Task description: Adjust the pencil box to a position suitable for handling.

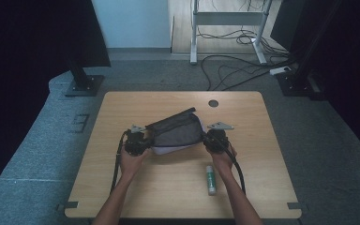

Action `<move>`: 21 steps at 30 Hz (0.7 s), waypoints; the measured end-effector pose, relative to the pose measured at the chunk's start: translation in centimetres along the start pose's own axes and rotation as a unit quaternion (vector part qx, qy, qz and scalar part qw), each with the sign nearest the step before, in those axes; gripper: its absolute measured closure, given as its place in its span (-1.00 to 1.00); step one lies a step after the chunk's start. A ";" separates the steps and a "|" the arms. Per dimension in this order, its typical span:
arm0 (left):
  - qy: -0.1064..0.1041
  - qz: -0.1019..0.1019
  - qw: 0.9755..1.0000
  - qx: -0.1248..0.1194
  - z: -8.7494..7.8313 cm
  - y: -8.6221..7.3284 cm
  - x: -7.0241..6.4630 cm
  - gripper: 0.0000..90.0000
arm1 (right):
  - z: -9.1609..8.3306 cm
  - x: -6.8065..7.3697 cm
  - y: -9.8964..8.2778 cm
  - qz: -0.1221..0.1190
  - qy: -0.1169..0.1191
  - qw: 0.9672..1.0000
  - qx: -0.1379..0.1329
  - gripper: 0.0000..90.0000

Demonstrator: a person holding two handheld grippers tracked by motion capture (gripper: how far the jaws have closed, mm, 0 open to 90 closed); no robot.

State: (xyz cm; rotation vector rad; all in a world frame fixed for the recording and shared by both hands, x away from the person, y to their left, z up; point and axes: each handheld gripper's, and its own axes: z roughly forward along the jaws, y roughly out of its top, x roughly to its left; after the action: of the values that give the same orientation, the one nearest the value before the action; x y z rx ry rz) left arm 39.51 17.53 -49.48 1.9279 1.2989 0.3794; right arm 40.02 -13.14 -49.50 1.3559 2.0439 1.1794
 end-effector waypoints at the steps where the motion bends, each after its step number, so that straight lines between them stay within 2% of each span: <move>1: 0.000 0.000 1.000 0.000 0.0 0.0 0.0 0.92 | 0.0 0.0 0.0 0.000 0.000 1.000 0.000 0.90; 10: -0.011 0.009 1.000 0.002 -0.2 0.0 -0.4 0.93 | -1.8 0.7 -0.6 -0.014 -0.011 1.000 0.000 0.91; 16: -0.018 0.024 0.999 0.014 -0.3 -0.1 -0.8 0.93 | -2.8 1.0 -1.4 -0.011 -0.005 1.000 -0.003 0.90; 21: -0.021 0.030 0.999 0.023 0.5 -0.4 -1.1 0.93 | -2.9 0.7 -2.9 -0.003 0.002 1.000 0.011 0.90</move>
State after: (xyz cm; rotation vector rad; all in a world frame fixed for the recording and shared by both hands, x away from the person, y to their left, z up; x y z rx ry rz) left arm 39.04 16.37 -49.92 2.0072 1.2350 0.3405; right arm 36.03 -14.26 -50.23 1.3582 2.0671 1.1615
